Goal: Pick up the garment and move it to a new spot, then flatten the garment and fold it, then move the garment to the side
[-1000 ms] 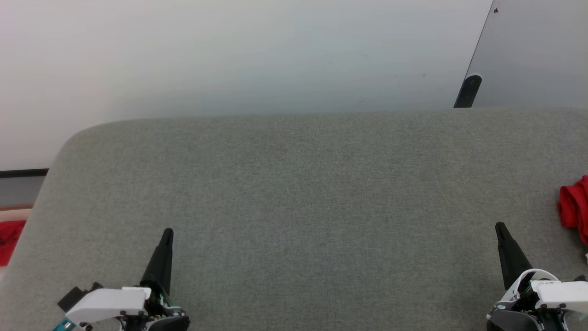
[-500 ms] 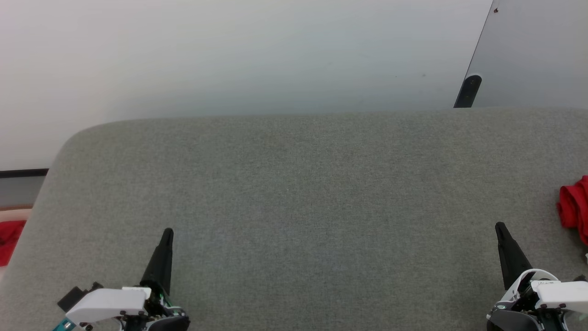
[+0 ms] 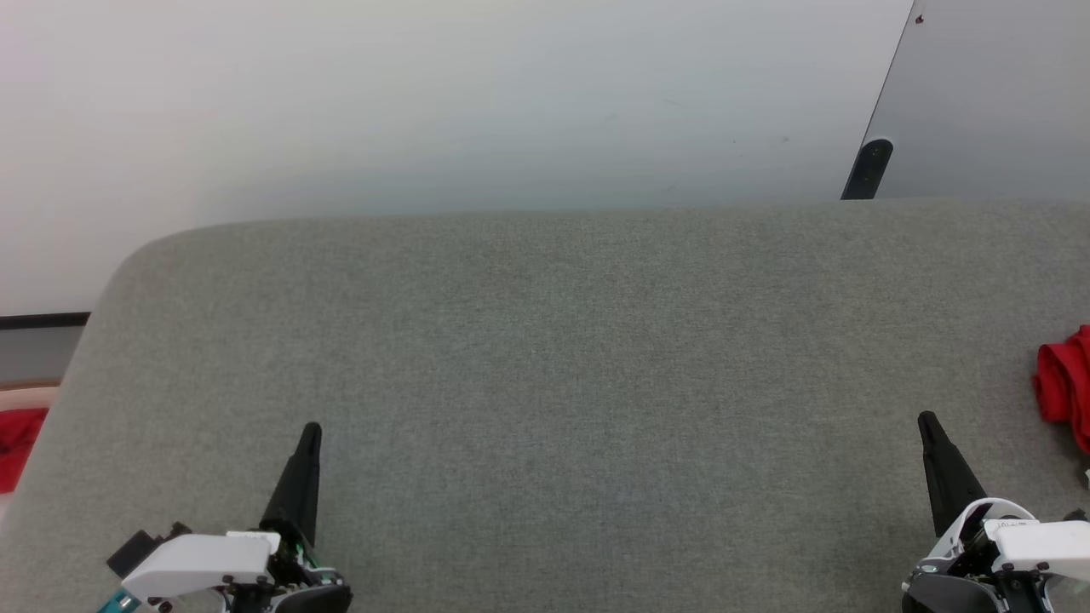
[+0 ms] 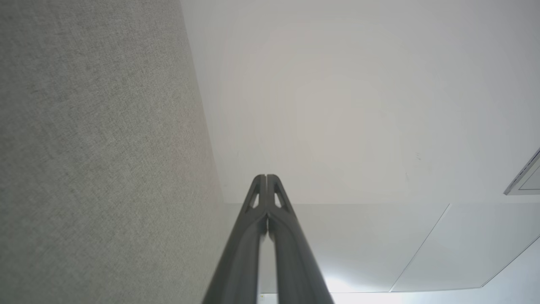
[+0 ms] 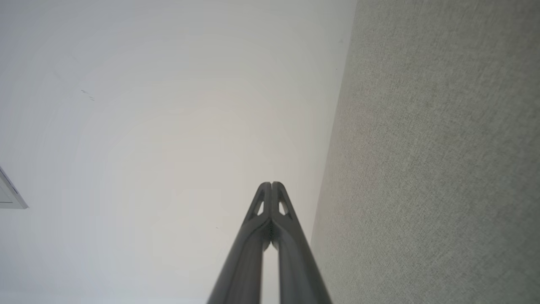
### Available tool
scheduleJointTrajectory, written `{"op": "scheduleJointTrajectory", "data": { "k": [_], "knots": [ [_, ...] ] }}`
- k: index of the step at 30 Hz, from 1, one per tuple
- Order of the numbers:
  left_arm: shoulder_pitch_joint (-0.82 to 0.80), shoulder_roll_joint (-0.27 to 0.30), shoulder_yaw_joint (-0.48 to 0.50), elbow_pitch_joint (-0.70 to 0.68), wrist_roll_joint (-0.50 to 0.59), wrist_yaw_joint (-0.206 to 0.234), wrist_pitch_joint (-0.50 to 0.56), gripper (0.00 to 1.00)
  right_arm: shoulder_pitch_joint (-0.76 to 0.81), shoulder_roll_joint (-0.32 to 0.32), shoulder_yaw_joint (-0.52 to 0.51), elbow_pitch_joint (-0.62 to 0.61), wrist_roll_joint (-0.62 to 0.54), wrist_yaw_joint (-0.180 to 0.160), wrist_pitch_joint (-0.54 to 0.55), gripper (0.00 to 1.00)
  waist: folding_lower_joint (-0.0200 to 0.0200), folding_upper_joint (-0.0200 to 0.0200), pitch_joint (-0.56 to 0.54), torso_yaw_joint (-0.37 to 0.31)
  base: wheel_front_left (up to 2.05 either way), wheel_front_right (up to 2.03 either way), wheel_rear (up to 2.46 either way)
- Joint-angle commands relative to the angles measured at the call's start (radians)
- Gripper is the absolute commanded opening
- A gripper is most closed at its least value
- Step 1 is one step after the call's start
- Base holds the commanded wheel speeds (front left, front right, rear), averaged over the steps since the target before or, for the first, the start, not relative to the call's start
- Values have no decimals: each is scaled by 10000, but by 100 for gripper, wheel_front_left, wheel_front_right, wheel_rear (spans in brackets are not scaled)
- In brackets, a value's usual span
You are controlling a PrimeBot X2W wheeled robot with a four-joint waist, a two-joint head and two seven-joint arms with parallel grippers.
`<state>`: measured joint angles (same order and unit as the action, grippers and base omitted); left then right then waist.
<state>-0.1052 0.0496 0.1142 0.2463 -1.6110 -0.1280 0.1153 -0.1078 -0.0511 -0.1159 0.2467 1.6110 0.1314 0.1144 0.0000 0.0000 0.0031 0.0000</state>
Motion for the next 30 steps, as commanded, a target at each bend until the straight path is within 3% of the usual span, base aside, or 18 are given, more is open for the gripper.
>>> {"op": "scheduleJointTrajectory", "data": {
  "k": [1, 30],
  "knots": [
    [-102, -1, 15, 14, -28, -53, 18, 0, -38, 33, 35, 2, 35, -14, 3, 0, 0, 0, 0, 0, 0, 0, 0],
    [-101, -1, 12, 12, -32, -54, 14, 0, -38, 33, 36, 2, 36, -14, 2, 0, 0, 0, 0, 0, 0, 0, 0]
  ]
}}
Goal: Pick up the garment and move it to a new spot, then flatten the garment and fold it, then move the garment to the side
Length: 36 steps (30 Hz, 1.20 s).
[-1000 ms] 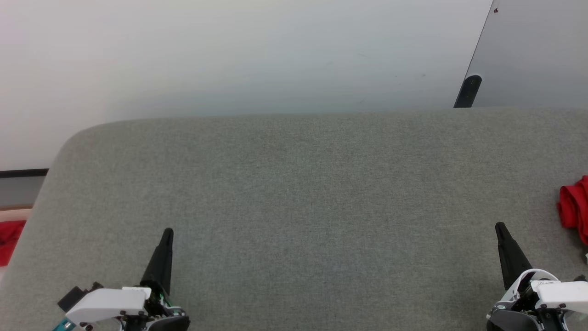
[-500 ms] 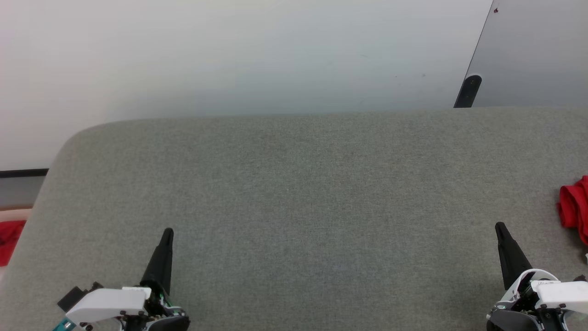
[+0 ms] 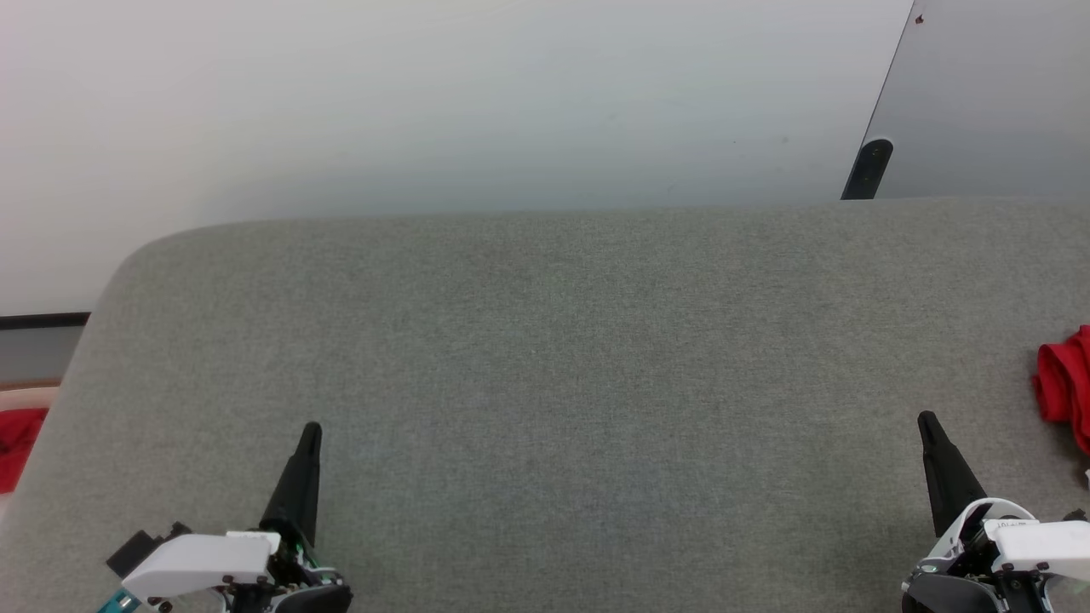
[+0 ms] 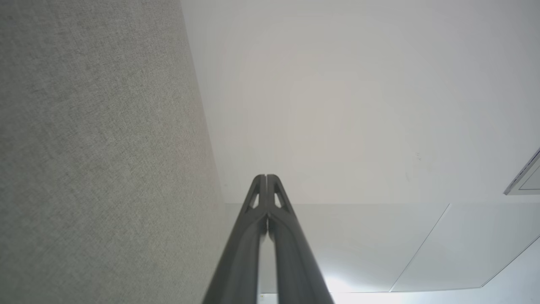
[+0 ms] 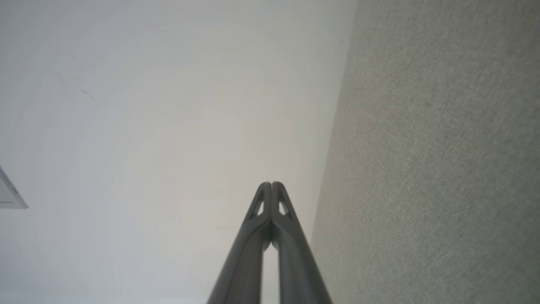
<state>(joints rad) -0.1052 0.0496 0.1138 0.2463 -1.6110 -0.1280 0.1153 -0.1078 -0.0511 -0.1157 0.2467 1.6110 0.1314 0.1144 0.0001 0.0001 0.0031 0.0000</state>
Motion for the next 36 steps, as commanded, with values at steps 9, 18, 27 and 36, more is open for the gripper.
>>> {"op": "scheduleJointTrajectory", "data": {
  "k": [9, 18, 27, 36],
  "knots": [
    [-101, -1, 16, 12, -33, -54, 15, 0, -38, 33, 34, 2, 37, -14, 1, 0, -1, -1, 0, 0, 0, 0, 0],
    [-101, -1, 12, 12, -33, -54, 14, 0, -38, 33, 35, 2, 37, -14, 1, 0, -1, -1, 0, 0, 0, 0, 0],
    [-100, -1, 13, 11, -34, -54, 14, 0, -38, 33, 35, 2, 37, -14, 0, 0, -1, -1, 0, 0, 0, 0, 0],
    [-100, -1, 12, 11, -35, -54, 13, 0, -38, 31, 36, 2, 38, -14, 0, 0, -1, -1, 0, 0, 0, 0, 0]
  ]
}}
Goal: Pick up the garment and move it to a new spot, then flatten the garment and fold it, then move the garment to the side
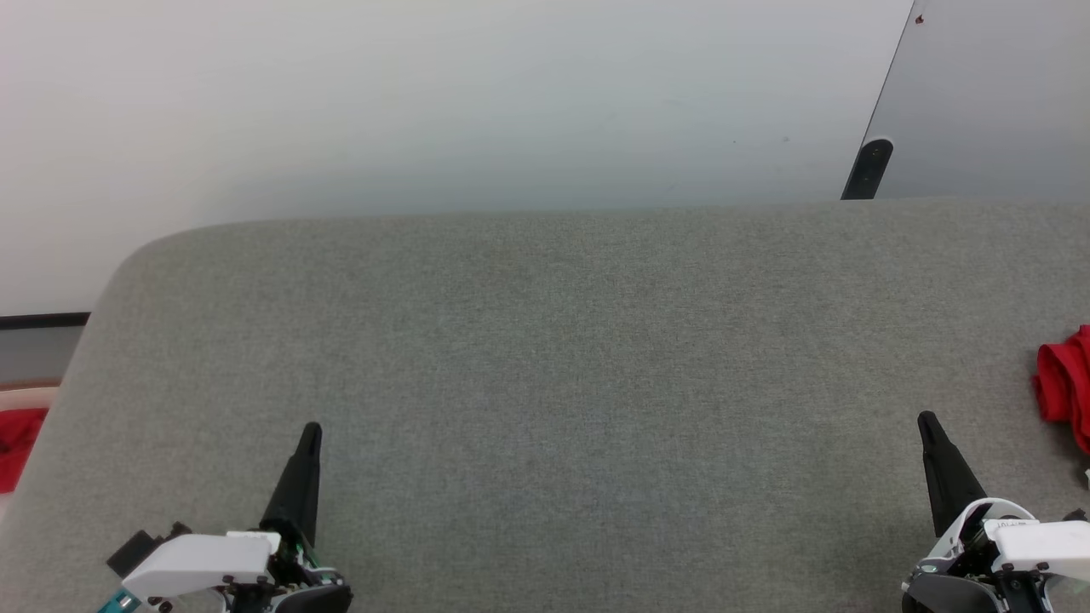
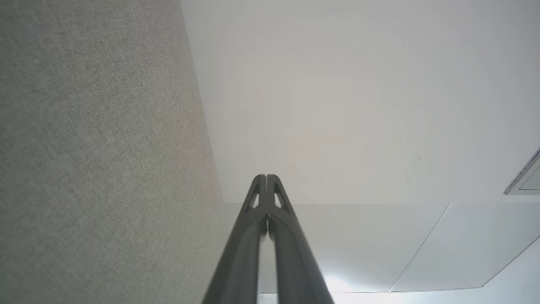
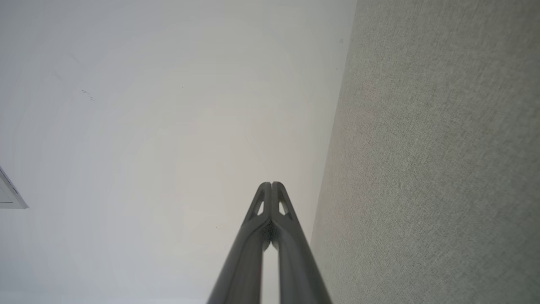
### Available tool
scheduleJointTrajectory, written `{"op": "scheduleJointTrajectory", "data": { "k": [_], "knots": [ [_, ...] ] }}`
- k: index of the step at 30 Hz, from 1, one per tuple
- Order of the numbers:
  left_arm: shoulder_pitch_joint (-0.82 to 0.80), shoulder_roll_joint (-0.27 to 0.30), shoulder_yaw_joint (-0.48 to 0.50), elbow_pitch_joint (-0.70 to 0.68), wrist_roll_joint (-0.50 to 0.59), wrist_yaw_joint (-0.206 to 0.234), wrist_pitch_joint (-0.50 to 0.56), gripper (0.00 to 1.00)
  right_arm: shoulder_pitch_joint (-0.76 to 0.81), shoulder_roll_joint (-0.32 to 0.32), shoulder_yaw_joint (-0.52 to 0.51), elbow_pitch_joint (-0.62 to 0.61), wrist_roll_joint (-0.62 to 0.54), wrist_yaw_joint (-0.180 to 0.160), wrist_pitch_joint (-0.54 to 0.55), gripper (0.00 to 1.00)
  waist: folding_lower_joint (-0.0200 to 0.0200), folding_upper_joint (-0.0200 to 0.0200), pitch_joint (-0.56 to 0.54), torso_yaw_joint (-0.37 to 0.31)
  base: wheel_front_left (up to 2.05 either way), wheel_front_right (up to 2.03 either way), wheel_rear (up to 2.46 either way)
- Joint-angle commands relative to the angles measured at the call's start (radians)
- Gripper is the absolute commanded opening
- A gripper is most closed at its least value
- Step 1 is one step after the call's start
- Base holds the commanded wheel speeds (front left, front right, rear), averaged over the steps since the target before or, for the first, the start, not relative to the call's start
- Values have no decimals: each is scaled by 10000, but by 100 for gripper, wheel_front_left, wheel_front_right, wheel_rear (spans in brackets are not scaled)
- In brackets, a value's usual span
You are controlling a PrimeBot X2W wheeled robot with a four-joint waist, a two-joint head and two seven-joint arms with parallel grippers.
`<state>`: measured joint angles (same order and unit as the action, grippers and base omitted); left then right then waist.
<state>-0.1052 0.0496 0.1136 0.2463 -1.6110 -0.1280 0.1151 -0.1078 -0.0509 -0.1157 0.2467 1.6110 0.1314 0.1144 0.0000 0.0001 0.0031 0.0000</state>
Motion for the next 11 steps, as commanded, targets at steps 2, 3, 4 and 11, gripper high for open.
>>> {"op": "scheduleJointTrajectory", "data": {
  "k": [2, 3, 4, 11],
  "knots": [
    [-100, -1, 14, 11, -35, -54, 15, 0, -38, 29, 36, 2, 38, -14, 0, 0, 0, -1, 0, 0, 0, 0, 0],
    [-100, -1, 14, 11, -35, -54, 15, 0, -38, 29, 36, 2, 38, -14, 0, 0, 0, -1, 0, 0, 0, 0, 0],
    [-100, -2, 14, 11, -35, -54, 15, 0, -38, 29, 36, 2, 38, -14, 0, 0, 0, -1, 0, 0, 0, 0, 0],
    [-100, -2, 15, 10, -35, -54, 14, 0, -38, 29, 36, 2, 38, -14, 0, 0, 0, -1, 0, 0, 0, 0, 0]
  ]
}}
